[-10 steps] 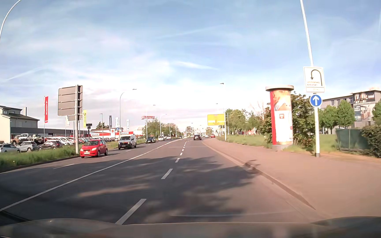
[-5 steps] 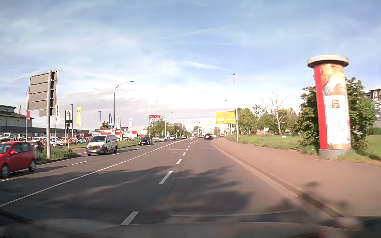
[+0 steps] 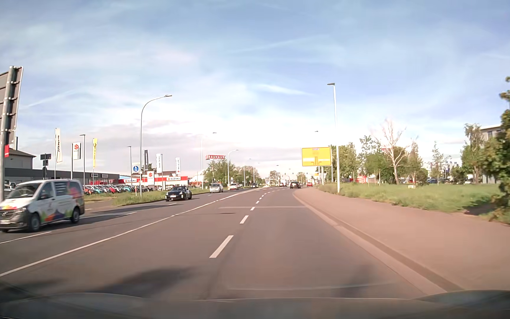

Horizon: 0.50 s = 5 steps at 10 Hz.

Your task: Follow the waypoints while adhering to traffic rules and regulations

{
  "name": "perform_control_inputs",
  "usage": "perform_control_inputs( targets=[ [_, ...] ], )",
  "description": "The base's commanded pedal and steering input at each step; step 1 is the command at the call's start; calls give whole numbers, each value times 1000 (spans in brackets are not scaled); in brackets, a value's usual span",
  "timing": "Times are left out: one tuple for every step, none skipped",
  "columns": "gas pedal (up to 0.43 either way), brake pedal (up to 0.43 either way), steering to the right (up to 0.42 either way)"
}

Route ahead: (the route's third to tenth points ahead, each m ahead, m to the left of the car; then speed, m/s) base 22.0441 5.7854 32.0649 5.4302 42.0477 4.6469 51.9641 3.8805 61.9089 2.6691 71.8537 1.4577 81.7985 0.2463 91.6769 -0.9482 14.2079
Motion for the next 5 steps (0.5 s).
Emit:
perform_control_inputs(
  targets=[
    [39,0,-13],
    [39,0,-9],
    [39,0,-5],
    [39,0,-3],
    [39,0,-2]
  ],
)
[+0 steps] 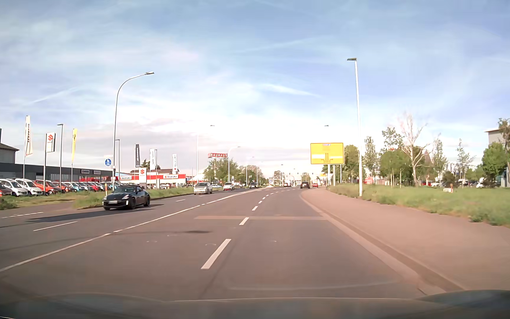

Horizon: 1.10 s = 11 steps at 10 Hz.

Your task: Follow the waypoints while adhering to traffic rules and regulations

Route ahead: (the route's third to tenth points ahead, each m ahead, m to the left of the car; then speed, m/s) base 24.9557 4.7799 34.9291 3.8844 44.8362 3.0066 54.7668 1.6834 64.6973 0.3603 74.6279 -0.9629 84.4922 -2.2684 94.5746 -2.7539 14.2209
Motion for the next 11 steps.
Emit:
perform_control_inputs(
  targets=[
    [39,0,-1],
    [39,0,-1],
    [39,0,0],
    [39,0,0],
    [39,0,0],
    [39,0,0],
    [39,0,0],
    [39,0,0],
    [39,0,0],
    [39,0,0],
    [39,0,1]
  ],
)
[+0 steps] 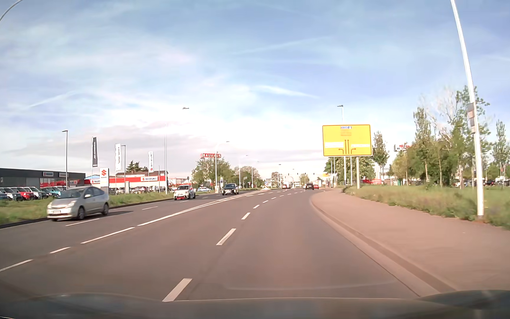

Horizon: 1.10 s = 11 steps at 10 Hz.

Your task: Follow the waypoints while adhering to traffic rules and regulations

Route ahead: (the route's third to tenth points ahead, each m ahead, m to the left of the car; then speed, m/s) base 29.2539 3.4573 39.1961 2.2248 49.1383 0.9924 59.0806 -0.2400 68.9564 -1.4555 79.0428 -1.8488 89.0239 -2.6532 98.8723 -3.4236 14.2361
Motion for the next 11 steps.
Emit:
perform_control_inputs(
  targets=[
    [39,0,1],
    [39,0,2],
    [39,0,3],
    [39,0,5],
    [39,0,8],
    [39,0,11],
    [39,0,12],
    [39,0,13],
    [39,0,15],
    [39,0,16],
    [39,0,17]
  ],
)
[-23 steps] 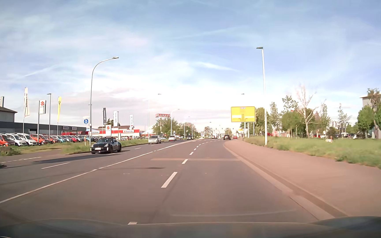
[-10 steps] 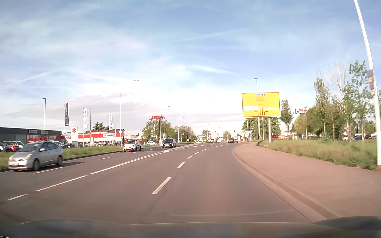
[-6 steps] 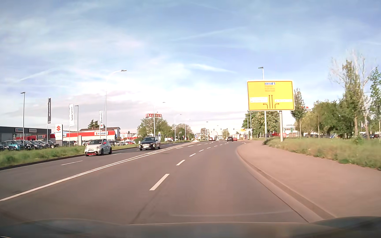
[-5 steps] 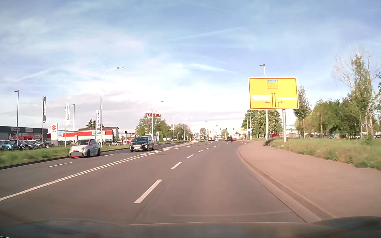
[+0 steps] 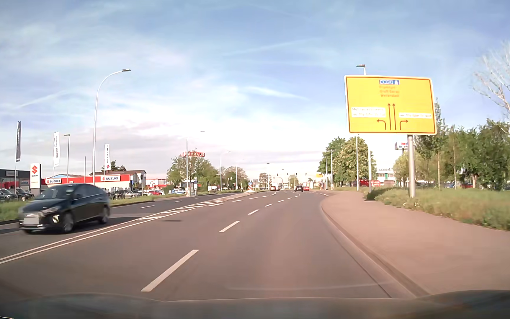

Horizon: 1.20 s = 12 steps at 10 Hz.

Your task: Follow the waypoints while adhering to traffic rules and regulations

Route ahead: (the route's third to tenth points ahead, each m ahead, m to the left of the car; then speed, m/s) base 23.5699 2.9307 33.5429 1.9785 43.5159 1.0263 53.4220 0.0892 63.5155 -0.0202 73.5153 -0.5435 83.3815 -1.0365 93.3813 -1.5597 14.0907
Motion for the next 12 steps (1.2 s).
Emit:
perform_control_inputs(
  targets=[
    [39,0,17],
    [39,0,18],
    [39,0,18],
    [39,0,18],
    [39,0,18],
    [39,0,18],
    [39,0,18],
    [39,0,19],
    [39,0,20],
    [39,0,21],
    [39,0,21],
    [39,0,22]
  ],
)
